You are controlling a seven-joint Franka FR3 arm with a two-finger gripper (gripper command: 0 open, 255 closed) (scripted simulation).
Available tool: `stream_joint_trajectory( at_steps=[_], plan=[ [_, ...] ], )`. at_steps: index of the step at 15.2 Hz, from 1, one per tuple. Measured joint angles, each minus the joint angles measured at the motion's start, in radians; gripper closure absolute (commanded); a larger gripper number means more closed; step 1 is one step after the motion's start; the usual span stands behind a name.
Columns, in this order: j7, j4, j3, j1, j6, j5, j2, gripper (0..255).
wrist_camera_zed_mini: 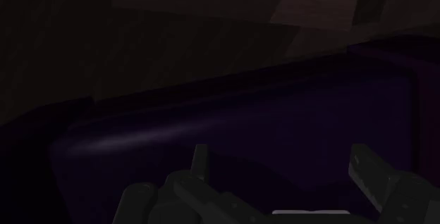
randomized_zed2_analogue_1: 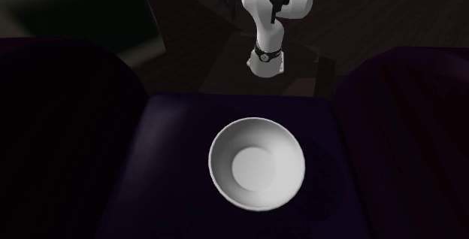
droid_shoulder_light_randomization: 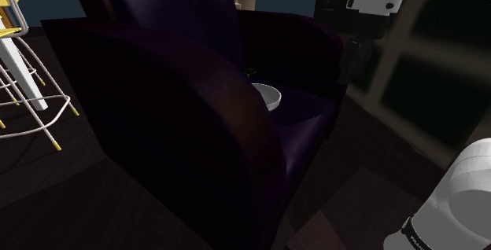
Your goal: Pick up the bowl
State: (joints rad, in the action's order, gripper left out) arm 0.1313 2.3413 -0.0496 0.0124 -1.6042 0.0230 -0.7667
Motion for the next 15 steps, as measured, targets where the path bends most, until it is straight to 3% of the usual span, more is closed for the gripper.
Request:
stream_joint_trajectory(
  at_steps=[6, 15],
  plan=[
    [-0.024, -0.061, 0.0, 0.001, -0.082, 0.02, 0.15, 0],
    [-0.069, -0.278, -0.006, 0.005, -0.211, 0.07, 0.509, 0]
  ],
)
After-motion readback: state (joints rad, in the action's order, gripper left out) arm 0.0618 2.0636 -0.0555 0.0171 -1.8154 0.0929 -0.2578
